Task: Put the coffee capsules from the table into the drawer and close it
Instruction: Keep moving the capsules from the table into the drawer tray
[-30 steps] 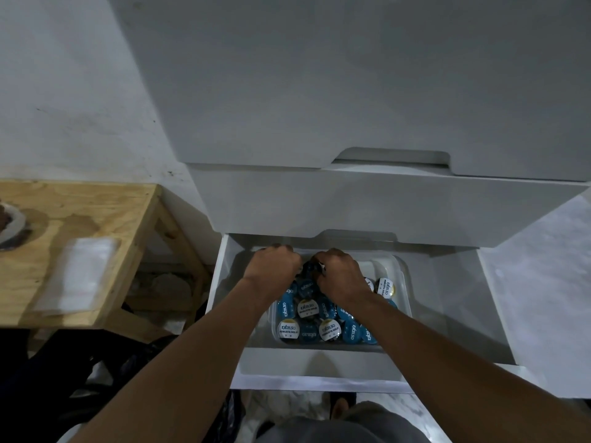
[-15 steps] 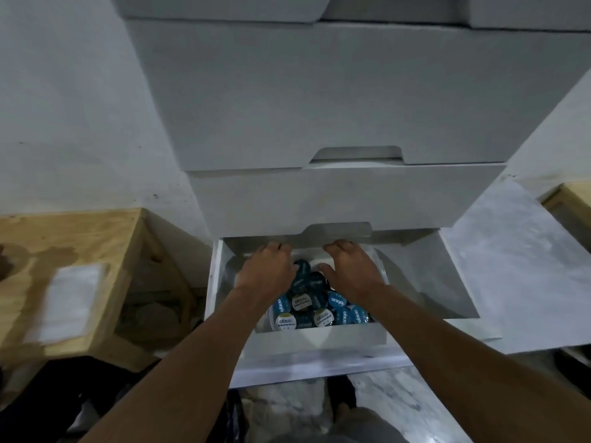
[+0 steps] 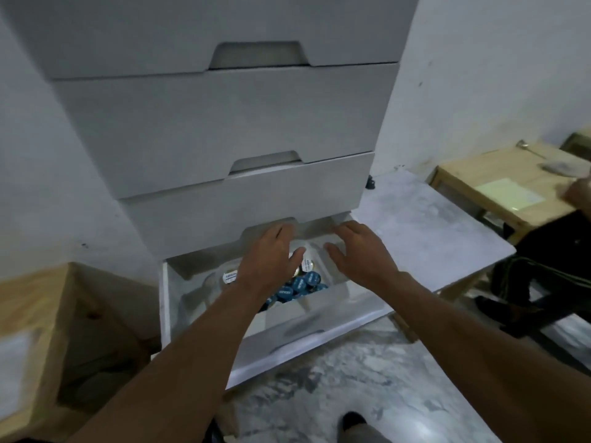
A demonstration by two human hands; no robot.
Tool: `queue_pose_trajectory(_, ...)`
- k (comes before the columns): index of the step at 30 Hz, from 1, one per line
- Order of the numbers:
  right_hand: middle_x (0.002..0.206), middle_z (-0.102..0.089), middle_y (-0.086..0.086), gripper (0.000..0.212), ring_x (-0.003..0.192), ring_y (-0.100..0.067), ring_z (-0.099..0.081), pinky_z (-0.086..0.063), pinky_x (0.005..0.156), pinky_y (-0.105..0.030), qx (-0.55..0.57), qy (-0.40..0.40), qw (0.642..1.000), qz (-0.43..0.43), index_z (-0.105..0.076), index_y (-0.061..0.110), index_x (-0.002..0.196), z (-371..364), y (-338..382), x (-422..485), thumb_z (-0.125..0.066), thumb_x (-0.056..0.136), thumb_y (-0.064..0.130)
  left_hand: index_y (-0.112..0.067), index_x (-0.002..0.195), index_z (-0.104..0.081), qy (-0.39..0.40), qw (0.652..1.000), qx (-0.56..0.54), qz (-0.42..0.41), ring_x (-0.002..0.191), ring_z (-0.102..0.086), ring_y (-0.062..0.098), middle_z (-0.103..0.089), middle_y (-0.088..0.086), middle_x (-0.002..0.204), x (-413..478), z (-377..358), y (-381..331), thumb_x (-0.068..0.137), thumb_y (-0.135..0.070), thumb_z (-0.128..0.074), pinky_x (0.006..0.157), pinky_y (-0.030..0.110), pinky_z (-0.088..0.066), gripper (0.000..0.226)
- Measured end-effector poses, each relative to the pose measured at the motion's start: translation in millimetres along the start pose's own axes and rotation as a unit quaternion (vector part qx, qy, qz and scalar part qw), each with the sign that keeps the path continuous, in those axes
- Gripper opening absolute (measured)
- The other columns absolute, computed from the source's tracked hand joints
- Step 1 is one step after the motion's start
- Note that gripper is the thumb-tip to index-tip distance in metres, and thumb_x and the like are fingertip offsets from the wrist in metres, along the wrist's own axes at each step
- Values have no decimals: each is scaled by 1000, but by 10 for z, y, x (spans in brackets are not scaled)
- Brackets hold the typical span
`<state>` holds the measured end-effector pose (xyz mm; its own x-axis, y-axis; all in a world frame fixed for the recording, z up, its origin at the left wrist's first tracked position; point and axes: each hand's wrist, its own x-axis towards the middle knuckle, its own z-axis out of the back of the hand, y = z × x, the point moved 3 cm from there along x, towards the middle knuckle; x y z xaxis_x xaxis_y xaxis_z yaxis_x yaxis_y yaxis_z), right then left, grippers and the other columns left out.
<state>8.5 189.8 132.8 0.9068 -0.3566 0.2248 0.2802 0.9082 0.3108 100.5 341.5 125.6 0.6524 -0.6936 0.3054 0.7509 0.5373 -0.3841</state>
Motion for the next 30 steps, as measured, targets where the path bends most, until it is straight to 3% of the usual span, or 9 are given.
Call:
queue_pose_trajectory(7,130,-57,-9,43,119,-29,-51,-41,97,-35,-31,-35,998,-41,-54,12,130,507,-694,-156,-52,94,36,-3,126,-54,-26,997,1,-71,114,-56,33,-59,15,126,380,-248,-745,88,-31,-59,97,40,-45,48)
queue_pose_trajectory(13,131,-56,-7,44,120,-25,-52,-43,98,-33,-40,-49,997,-37,-53,14,131,807,-1537,-242,-51,95,38,-7,134,-47,-21,996,18,-90,124,-49,25,-54,11,135,734,-660,-1571,92,-34,-55,102,34,-39,51)
queue_pose_trajectory(22,131,-55,-12,44,120,-29,-50,-43,96,-38,-42,-11,999,-29,-50,9,131,1143,-2926,-117,-49,96,36,-1,122,-55,-32,998,44,-17,112,-55,31,-61,15,119,1197,-1294,-2521,90,-27,-59,91,38,-47,42)
queue_pose_trajectory(30,127,-56,-11,42,117,-29,-52,-43,94,-36,-13,33,999,15,-52,8,128,991,-3368,365,-49,96,35,2,115,-58,-26,996,82,35,104,-58,34,-63,18,112,1625,-1545,-2507,88,-22,-61,86,40,-48,37)
